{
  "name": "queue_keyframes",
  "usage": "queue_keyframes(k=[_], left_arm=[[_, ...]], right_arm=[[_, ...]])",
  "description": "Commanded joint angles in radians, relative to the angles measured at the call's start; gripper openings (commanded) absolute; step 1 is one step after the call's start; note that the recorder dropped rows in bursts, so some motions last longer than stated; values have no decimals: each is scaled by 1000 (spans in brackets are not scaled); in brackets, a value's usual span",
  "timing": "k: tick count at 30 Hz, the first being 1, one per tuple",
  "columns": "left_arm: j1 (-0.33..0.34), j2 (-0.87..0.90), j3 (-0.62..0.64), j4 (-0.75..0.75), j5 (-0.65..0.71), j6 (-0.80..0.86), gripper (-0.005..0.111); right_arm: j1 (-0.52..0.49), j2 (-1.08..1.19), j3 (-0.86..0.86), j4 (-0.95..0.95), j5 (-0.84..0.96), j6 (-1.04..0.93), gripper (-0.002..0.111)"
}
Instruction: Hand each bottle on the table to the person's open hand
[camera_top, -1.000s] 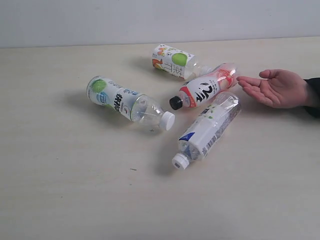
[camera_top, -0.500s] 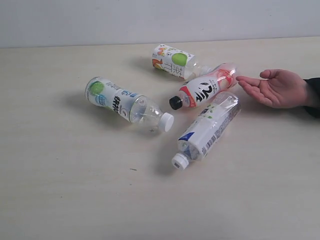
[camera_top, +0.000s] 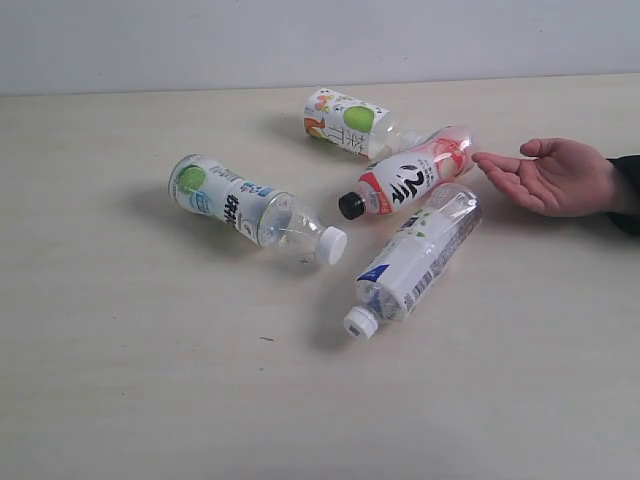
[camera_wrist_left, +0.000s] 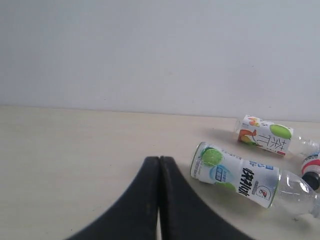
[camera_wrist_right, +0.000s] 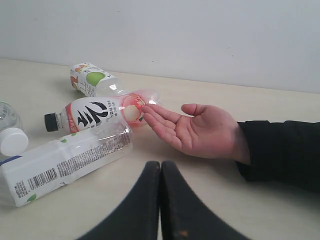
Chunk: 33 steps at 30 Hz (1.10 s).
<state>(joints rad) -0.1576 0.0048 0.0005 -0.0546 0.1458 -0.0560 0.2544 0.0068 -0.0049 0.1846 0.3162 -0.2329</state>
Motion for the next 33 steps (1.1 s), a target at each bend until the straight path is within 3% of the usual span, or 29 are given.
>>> queue_keyframes(k=[1,4,8,13,17,20,22,23,24,27,29,31,33], left_arm=[[-7,-5,-1,-5,-18,7,0],[-7,-5,-1,1,-38,33,0],[-7,-5,-1,-18,-183,3,0],[-7,-5,-1,-19,-434,-331,0],[-5,-5,-2,-48,-799,-469,0],[8,63,-128,-415,-802,-280,0],[10,222,-303,-760,-799,190,0],[8,305,-361,-833,-791,317,0],[8,422,-460,-858,-727,512,0],[8,740,-659,-858,-476,811,0],[8,1022,-824,-858,-146,1025,0],[8,1169,-928,-817,57,1064,0],[8,1342,-1042,-642,294,1129,0]], right_arm=[[1,-7,5,0,-9,0,0],[1,-7,5,0,-9,0,0],[1,-7,5,0,-9,0,0],[1,-7,5,0,-9,0,0],[1,-7,5,0,-9,0,0],[1,-7,5,0,-9,0,0],[1,-7,5,0,-9,0,0],[1,-7,5,0,-9,0,0],[1,-7,5,0,-9,0,0],[1,-7,5,0,-9,0,0],[1,-7,5,0,-9,0,0],[1,-7,5,0,-9,0,0],[1,-7,5,0,-9,0,0]])
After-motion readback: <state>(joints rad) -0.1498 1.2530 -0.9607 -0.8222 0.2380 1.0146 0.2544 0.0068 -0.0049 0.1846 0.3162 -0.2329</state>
